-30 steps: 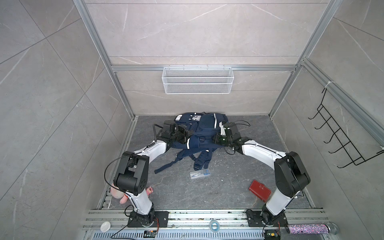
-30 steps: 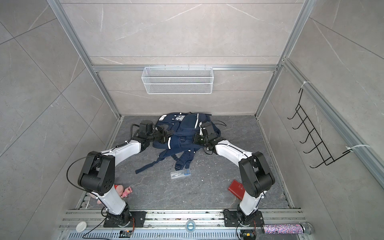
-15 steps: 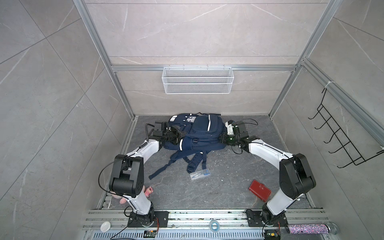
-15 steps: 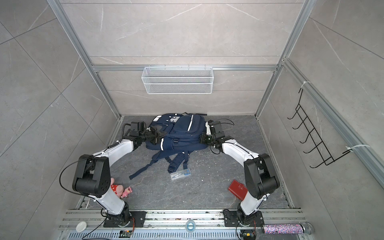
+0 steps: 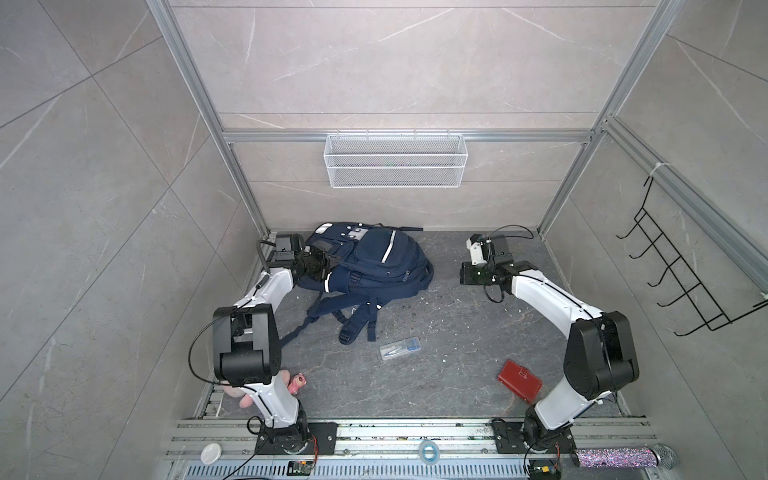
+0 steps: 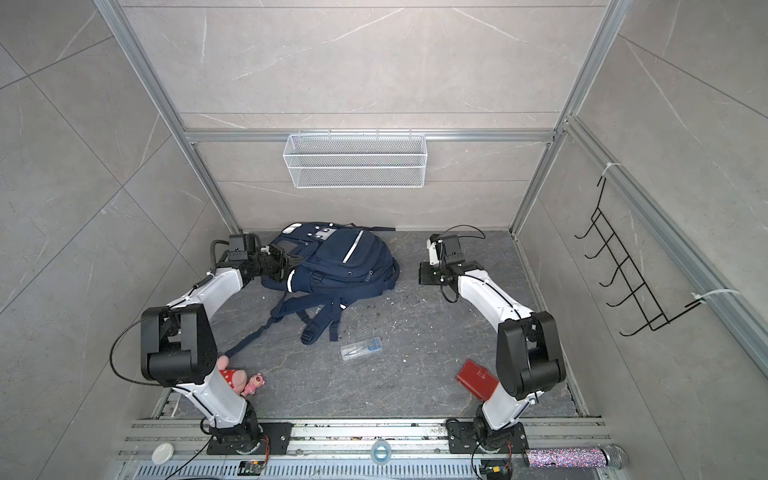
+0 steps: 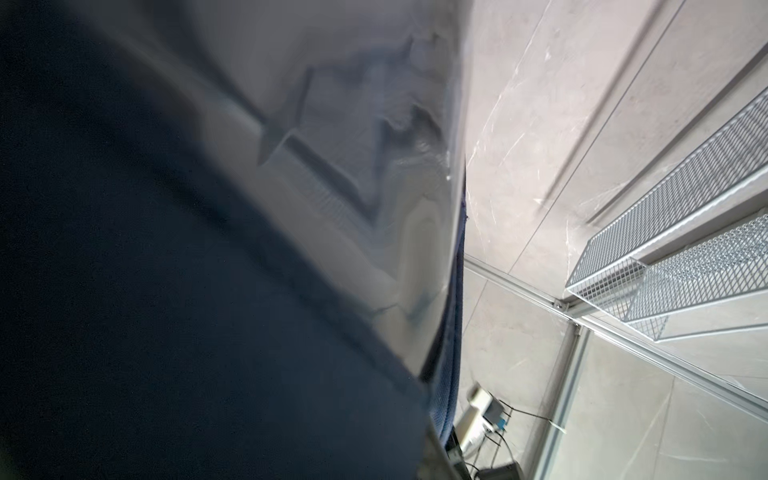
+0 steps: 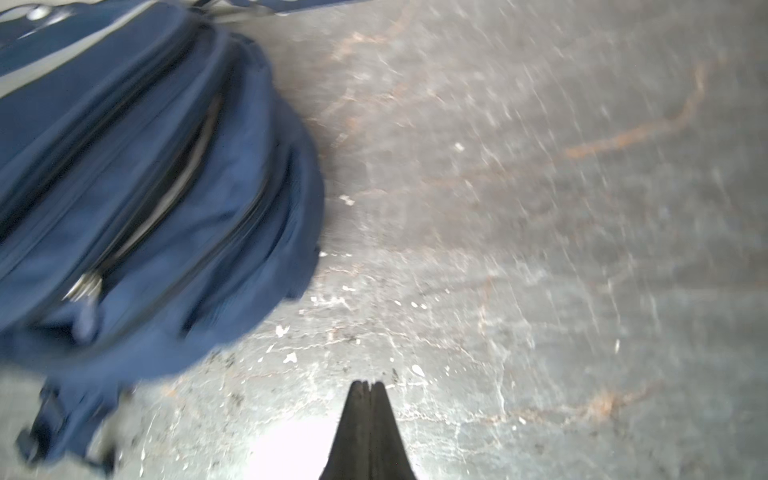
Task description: Pack the student bag
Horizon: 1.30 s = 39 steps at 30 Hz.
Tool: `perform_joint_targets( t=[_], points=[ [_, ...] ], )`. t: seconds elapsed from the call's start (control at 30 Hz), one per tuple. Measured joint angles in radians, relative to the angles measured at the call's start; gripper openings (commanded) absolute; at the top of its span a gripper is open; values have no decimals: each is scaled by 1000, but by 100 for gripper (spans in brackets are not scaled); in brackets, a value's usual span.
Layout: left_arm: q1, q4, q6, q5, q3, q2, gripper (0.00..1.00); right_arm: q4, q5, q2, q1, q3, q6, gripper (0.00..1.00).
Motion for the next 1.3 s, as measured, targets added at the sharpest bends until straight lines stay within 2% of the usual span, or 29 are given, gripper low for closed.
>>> perform_joint_targets(
  t=[0.07, 0.17, 0.23, 0.37, 0.47, 0.67, 0.7, 0.73, 0.8, 0.83, 0.87, 0.93, 1.0, 1.1, 1.17, 1.3],
  points=[
    [2, 1, 14, -4, 19, 19, 0, -13, -38, 2, 15, 38, -32, 37],
    [2, -2, 29, -6, 22, 26, 0, -17, -90, 11, 62, 77, -55, 51],
    [2, -1, 34, -5, 22, 28, 0, -12, -140, 37, 107, 106, -44, 64],
    [3, 2, 38, 10, 22, 37, 0, -5, -213, 148, 195, 205, -35, 66],
    [4, 2, 39, 14, 22, 39, 0, 3, -238, 224, 233, 256, -21, 64],
    [9, 138, -66, 37, -49, 27, 0, 2, -267, 306, 235, 310, -17, 63],
    [9, 143, -71, 35, -64, 21, 6, -1, -270, 307, 233, 310, -17, 64],
    [9, 123, -62, 30, -77, 8, 28, -4, -277, 308, 232, 310, -18, 64],
    [13, 61, -26, 22, -76, -13, 61, -3, -291, 308, 231, 310, -20, 64],
    [17, 18, 6, 15, -70, -27, 75, -3, -297, 308, 231, 310, -20, 64],
    [18, -31, 43, 5, -59, -40, 81, -3, -300, 308, 231, 309, -20, 65],
    [19, -174, 152, -49, -4, -57, 82, 14, -309, 308, 231, 299, -11, 68],
    [6, -313, 271, -126, 64, -72, 79, 49, -319, 308, 229, 276, 17, 69],
    [-32, -483, 430, -233, 148, -116, 76, 149, -341, 299, 211, 200, 119, 72],
    [-87, -559, 496, -264, 159, -164, 78, 211, -350, 287, 183, 146, 199, 74],
    [-233, -647, 534, -266, 138, -226, 82, 261, -350, 272, 130, 130, 278, 75]
  ],
)
